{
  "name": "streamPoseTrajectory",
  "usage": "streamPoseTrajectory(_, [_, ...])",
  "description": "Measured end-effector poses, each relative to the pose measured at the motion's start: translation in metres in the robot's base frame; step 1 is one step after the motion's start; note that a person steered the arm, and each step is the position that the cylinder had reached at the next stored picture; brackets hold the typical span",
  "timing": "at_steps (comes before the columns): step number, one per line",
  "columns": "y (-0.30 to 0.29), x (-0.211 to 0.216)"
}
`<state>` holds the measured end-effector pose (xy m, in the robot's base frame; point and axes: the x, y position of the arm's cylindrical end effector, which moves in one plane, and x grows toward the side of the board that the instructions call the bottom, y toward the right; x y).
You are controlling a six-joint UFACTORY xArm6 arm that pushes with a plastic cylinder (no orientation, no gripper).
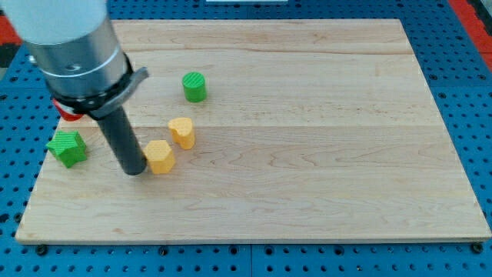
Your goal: Point your arm at the green star
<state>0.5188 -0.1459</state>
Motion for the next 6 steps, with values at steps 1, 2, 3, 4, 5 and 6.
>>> streamPoseTrajectory(1, [0.026, 0.0])
streamPoseTrajectory(2, [0.045, 0.0])
streamPoseTrajectory(3, [0.046, 0.026])
streamPoseTrajectory(4, [0.035, 0.063])
streamPoseTrajectory(5, [-0.048, 0.077])
streamPoseTrajectory(6, [-0.141, 0.065])
